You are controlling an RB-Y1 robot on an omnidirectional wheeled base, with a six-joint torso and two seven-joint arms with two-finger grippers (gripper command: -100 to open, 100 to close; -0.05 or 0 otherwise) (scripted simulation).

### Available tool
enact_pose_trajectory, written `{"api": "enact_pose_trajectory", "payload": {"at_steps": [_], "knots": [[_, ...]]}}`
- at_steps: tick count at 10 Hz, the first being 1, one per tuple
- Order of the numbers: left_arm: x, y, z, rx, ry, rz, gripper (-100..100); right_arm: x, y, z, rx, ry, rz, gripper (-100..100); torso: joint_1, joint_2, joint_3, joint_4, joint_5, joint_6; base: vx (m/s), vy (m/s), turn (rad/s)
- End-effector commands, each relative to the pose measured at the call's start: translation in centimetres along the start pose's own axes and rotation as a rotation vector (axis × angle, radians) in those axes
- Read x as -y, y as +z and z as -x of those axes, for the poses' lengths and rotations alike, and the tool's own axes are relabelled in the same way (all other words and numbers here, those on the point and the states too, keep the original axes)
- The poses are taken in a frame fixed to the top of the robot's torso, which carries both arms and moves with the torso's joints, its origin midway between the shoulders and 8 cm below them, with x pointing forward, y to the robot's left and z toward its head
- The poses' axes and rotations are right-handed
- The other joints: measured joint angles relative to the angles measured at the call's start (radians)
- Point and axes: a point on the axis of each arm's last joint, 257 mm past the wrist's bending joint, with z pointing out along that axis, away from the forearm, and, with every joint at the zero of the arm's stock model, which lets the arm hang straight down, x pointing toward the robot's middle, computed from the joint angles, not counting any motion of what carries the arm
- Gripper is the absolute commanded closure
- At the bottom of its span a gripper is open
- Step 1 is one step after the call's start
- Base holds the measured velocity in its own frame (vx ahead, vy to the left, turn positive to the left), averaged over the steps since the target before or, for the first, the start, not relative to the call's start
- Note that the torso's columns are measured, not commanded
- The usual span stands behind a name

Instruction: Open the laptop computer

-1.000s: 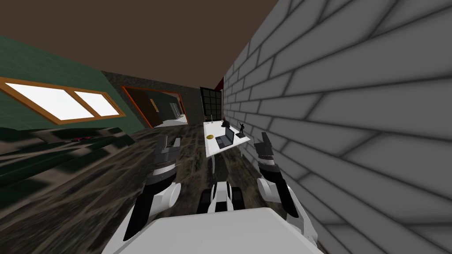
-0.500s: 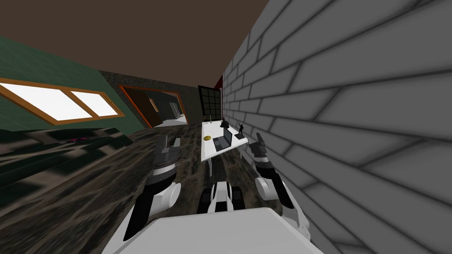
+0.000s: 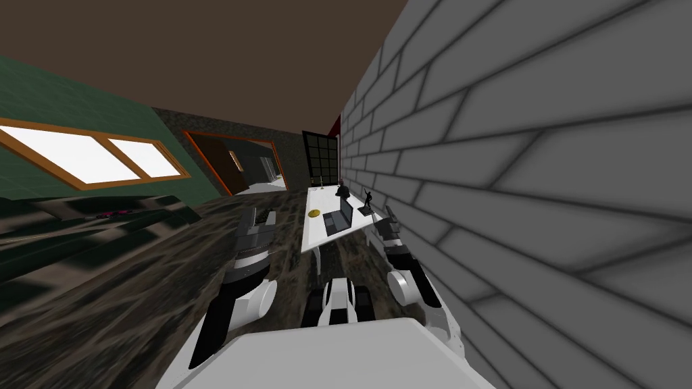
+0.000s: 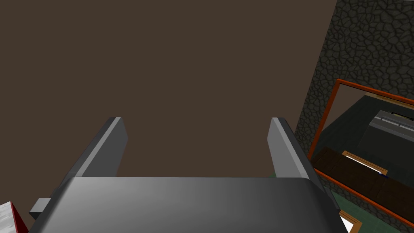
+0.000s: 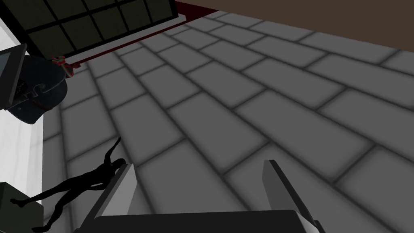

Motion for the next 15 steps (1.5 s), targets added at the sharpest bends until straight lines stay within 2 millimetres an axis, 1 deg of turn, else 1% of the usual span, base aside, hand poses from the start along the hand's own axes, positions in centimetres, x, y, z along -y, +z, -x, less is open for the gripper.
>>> {"api": "enact_pose_trajectory", "payload": {"at_steps": [1,3,4,6,8,9,11,12,13,15], "knots": [[0.0,0.0,0.0,0.000,0.000,0.000,0,2.4,0.2,-0.7,0.000,0.139,-0.066,-100,0.000,-0.001,-0.001,0.000,0.000,0.000,0.097,-0.100,0.018],[0.0,0.0,0.0,0.000,0.000,0.000,0,5.3,0.1,-1.5,0.002,0.281,-0.147,-100,0.004,0.001,0.001,0.000,0.001,0.000,0.109,-0.103,0.035],[0.0,0.0,0.0,0.000,0.000,0.000,0,5.3,0.1,-1.5,0.004,0.295,-0.147,-100,0.003,0.001,0.000,0.000,0.001,0.000,0.086,-0.075,0.016],[0.0,0.0,0.0,0.000,0.000,0.000,0,8.0,-0.1,-2.4,0.013,0.442,-0.225,-100,0.004,0.003,0.002,0.001,0.001,0.000,0.077,-0.090,0.031],[0.0,0.0,0.0,0.000,0.000,0.000,0,10.5,-0.4,-3.4,0.028,0.579,-0.297,-100,-0.001,0.000,0.000,0.000,0.000,0.000,0.118,-0.148,0.057],[0.0,0.0,0.0,0.000,0.000,0.000,0,10.5,-0.4,-3.4,0.030,0.591,-0.297,-100,0.000,-0.001,-0.001,0.000,0.000,0.000,0.082,-0.099,0.020],[0.0,0.0,0.0,0.000,0.000,0.000,0,12.8,-0.9,-4.5,0.049,0.726,-0.365,-100,0.007,0.003,0.002,0.001,0.002,0.000,0.065,-0.063,0.041],[0.0,0.0,0.0,0.000,0.000,0.000,0,13.9,-1.2,-5.0,0.059,0.785,-0.398,-100,0.004,0.003,0.002,0.001,0.001,0.000,0.075,-0.103,0.064],[0.0,0.0,0.0,0.000,0.000,0.000,0,13.9,-1.2,-5.0,0.061,0.792,-0.398,-100,0.001,0.001,0.001,0.000,0.000,0.000,0.054,-0.071,0.017],[0.0,0.0,0.0,0.000,0.000,0.000,0,16.0,-1.8,-6.0,0.086,0.915,-0.461,-100,0.003,0.002,0.001,0.000,0.001,0.000,0.055,-0.064,0.049]]}}
